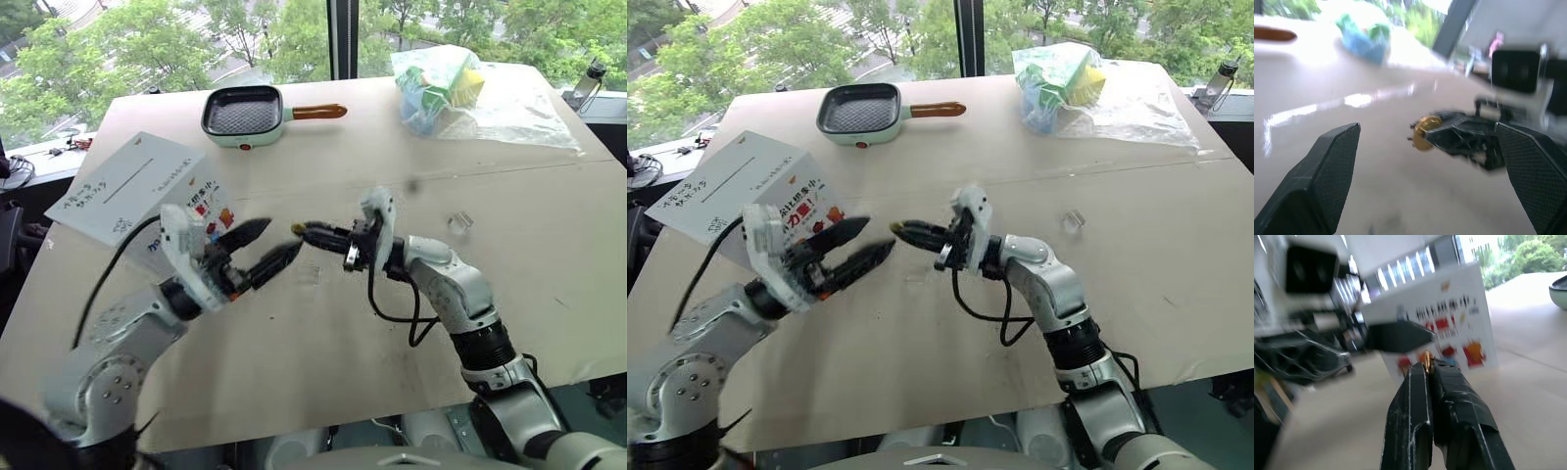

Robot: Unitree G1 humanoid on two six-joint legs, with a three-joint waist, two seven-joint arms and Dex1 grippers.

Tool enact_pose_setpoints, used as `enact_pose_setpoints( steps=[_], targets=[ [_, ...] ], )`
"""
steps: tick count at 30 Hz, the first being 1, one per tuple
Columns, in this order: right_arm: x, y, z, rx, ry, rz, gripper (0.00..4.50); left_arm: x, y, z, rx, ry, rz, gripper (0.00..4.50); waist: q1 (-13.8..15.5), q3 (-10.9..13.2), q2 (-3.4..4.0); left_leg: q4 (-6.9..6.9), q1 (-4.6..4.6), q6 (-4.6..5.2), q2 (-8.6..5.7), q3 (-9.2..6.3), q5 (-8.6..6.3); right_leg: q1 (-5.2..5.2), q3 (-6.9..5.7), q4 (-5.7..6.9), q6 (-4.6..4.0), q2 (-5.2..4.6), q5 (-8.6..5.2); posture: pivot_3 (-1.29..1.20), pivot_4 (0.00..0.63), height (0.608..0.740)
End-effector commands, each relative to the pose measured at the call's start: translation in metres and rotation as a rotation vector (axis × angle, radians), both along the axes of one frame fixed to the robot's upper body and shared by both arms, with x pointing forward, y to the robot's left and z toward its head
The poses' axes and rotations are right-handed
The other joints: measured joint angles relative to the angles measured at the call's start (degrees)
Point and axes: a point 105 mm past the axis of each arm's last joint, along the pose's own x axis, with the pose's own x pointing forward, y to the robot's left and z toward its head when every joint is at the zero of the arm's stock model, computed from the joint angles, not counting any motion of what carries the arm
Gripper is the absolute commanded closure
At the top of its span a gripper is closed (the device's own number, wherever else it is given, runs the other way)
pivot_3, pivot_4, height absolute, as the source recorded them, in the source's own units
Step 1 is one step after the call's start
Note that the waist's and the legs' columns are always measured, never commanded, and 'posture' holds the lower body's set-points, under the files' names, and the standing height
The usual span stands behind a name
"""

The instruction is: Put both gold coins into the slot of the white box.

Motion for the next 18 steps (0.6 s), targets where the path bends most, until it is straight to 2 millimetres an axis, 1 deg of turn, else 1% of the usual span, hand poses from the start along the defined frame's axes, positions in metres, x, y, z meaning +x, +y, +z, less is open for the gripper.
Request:
enact_pose_setpoints(
  steps=[1, 5, 8, 10, 12, 13, 15, 18],
  targets=[
    [-0.011, -0.004, 0.040, 0.191, 0.078, 0.078, 4.44, 0.003, -0.008, 0.012, -0.190, 0.000, 0.006, 0.00, -0.07, -0.02, 0.01, 0.02, 0.00, 0.00, -0.02, 0.01, 0.00, -0.01, 0.02, 0.02, 0.00, 0.00, 0.00, 0.00, 0.150, 0.721],
    [-0.014, -0.006, 0.054, 0.281, 0.165, 0.127, 4.44, 0.003, -0.017, 0.021, -0.343, -0.008, -0.020, 0.00, -0.03, -0.03, 0.01, 0.06, -0.01, 0.00, -0.02, -0.01, 0.00, -0.01, 0.01, 0.03, 0.00, 0.00, 0.00, 0.00, 0.150, 0.721],
    [-0.014, -0.009, 0.060, 0.315, 0.206, 0.149, 4.50, 0.001, -0.016, 0.028, -0.421, -0.028, -0.031, 0.72, -0.13, -0.03, 0.02, 0.06, 0.00, 0.00, -0.03, 0.01, 0.00, -0.01, 0.04, 0.04, 0.00, 0.01, 0.01, 0.00, 0.150, 0.721],
    [-0.015, -0.010, 0.062, 0.327, 0.227, 0.161, 4.50, 0.001, -0.015, 0.031, -0.442, -0.035, -0.036, 1.69, -0.11, -0.03, 0.01, 0.06, 0.00, 0.00, -0.03, 0.02, 0.00, -0.02, 0.04, 0.06, -0.01, 0.01, 0.00, 0.00, 0.150, 0.721],
    [-0.014, -0.011, 0.063, 0.338, 0.252, 0.174, 4.50, -0.002, -0.019, 0.033, -0.445, -0.038, -0.065, 2.63, -0.08, -0.03, 0.02, 0.06, 0.00, 0.00, -0.03, 0.01, 0.00, -0.02, 0.04, 0.08, -0.01, 0.01, 0.00, 0.00, 0.150, 0.721],
    [-0.014, -0.011, 0.063, 0.341, 0.260, 0.178, 4.50, -0.003, -0.020, 0.033, -0.445, -0.039, -0.078, 3.17, -0.11, -0.03, 0.02, 0.07, 0.00, 0.00, -0.03, 0.03, 0.00, -0.02, 0.05, 0.08, -0.01, 0.01, 0.00, 0.00, 0.150, 0.721],
    [-0.015, -0.011, 0.063, 0.336, 0.267, 0.188, 4.50, -0.006, -0.024, 0.034, -0.434, -0.038, -0.102, 4.06, -0.11, -0.03, 0.02, 0.07, -0.01, 0.00, -0.03, 0.04, 0.00, -0.02, 0.07, 0.07, -0.01, 0.01, 0.00, 0.00, 0.150, 0.721],
    [-0.017, -0.011, 0.062, 0.329, 0.275, 0.198, 4.50, -0.007, -0.027, 0.036, -0.430, -0.041, -0.120, 4.06, -0.13, -0.03, 0.02, 0.07, 0.00, 0.00, -0.04, 0.05, 0.00, -0.03, 0.09, 0.07, -0.01, 0.01, 0.00, 0.00, 0.150, 0.721]
  ],
)
